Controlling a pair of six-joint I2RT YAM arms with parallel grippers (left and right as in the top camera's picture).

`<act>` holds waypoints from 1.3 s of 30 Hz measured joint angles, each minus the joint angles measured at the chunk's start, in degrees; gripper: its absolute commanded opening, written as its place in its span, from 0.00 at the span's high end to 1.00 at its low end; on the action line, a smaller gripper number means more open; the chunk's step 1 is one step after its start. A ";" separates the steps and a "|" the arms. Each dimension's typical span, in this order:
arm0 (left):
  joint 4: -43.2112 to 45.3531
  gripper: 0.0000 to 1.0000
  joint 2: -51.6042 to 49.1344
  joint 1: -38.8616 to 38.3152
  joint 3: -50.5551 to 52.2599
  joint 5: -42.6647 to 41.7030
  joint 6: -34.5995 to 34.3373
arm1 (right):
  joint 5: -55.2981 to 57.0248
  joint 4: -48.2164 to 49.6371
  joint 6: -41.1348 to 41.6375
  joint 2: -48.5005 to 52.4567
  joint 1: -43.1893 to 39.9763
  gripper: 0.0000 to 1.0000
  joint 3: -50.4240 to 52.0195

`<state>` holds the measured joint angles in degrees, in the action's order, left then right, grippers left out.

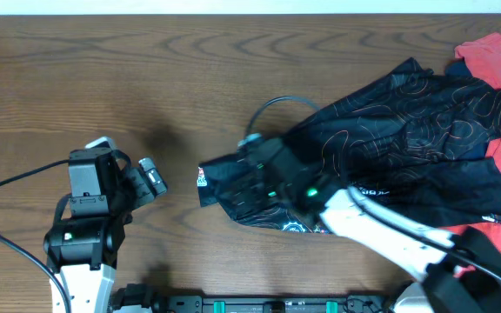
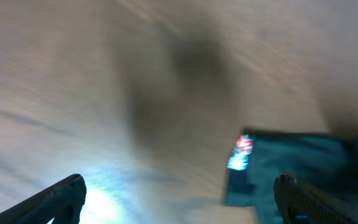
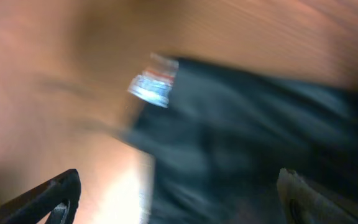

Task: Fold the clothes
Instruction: 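Pull the black shirt left and pass its edge to the left gripper, then drag the shirt left with the left gripper to spread it on the table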

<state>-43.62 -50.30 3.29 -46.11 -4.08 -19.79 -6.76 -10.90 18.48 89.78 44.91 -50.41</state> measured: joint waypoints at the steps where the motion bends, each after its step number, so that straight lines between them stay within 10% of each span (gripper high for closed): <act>1: 0.81 0.02 -0.33 0.00 0.00 -2.05 -0.39 | 2.21 -3.15 0.42 -1.44 -1.99 0.01 0.13; 12: 2.25 0.02 -16.59 -1.70 2.43 -21.33 -6.45 | 12.72 -26.69 3.04 -20.50 -27.36 0.01 0.02; 24: 12.07 0.01 -38.88 -20.92 2.71 -26.67 -14.51 | 13.25 -33.00 3.08 -21.81 -35.50 0.01 0.04; 33: 20.13 0.89 -43.45 -29.53 2.58 -27.56 -18.78 | 13.25 -34.49 3.08 -21.84 -35.50 0.01 0.02; 39: 10.82 0.94 -43.19 -21.99 0.28 -21.33 -9.44 | 13.25 -36.41 3.08 -21.84 -35.54 0.01 0.02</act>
<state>-32.80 -93.49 -18.70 -45.82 -25.41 -29.23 6.48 -47.31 21.56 67.94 9.37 -50.39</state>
